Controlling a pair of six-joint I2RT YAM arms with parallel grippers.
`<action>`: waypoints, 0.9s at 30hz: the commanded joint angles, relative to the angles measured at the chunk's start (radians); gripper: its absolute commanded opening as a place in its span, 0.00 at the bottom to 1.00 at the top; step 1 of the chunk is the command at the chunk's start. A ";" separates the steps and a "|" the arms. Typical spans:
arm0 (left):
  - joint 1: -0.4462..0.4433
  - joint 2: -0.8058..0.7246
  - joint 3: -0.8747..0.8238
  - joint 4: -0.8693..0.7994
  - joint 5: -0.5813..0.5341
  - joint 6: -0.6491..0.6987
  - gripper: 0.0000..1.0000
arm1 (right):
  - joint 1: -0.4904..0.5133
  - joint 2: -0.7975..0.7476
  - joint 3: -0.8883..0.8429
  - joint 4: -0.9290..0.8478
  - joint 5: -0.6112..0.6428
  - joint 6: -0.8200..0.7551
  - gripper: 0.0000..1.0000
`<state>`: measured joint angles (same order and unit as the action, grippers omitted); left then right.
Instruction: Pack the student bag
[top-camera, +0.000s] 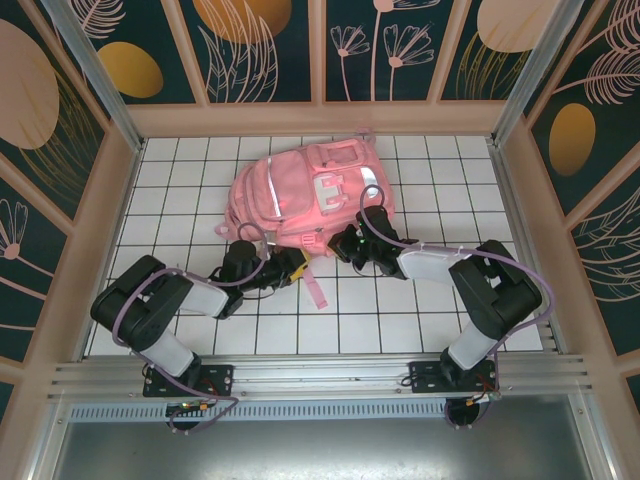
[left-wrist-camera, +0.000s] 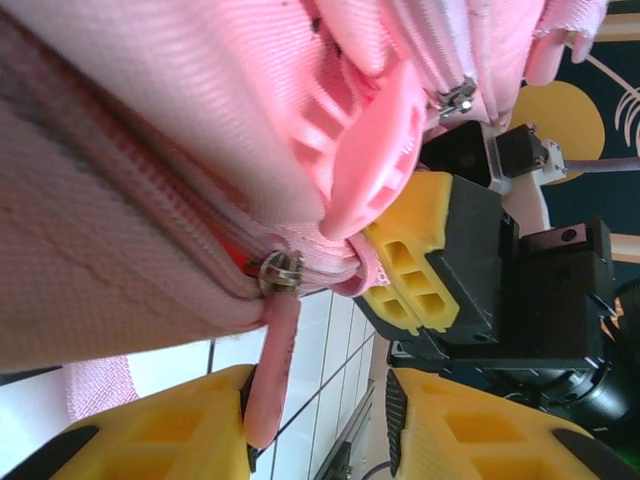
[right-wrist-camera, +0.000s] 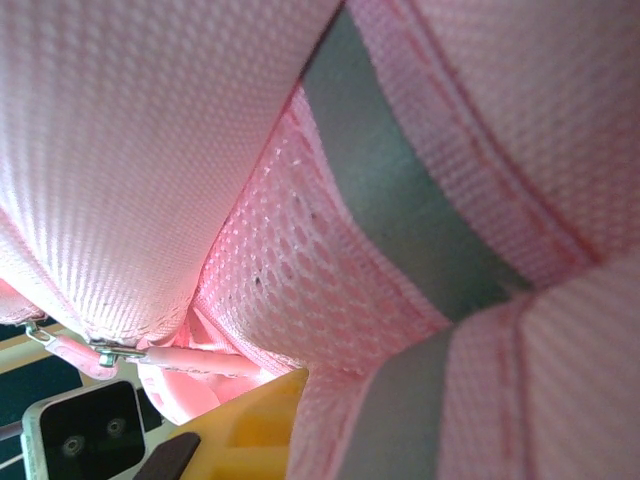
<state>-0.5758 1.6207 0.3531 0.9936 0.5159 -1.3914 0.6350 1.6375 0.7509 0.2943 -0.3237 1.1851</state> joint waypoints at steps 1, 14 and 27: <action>0.006 0.023 -0.003 0.055 0.002 -0.014 0.38 | 0.023 0.015 0.031 0.045 -0.075 0.003 0.00; 0.012 0.044 0.009 0.051 -0.017 -0.011 0.11 | 0.032 0.008 0.025 0.037 -0.069 -0.007 0.00; 0.053 -0.119 0.023 -0.220 0.014 0.168 0.00 | -0.015 -0.012 0.052 -0.113 -0.022 -0.114 0.00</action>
<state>-0.5407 1.5597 0.3515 0.9062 0.5343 -1.3346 0.6323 1.6375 0.7803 0.2379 -0.3199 1.1389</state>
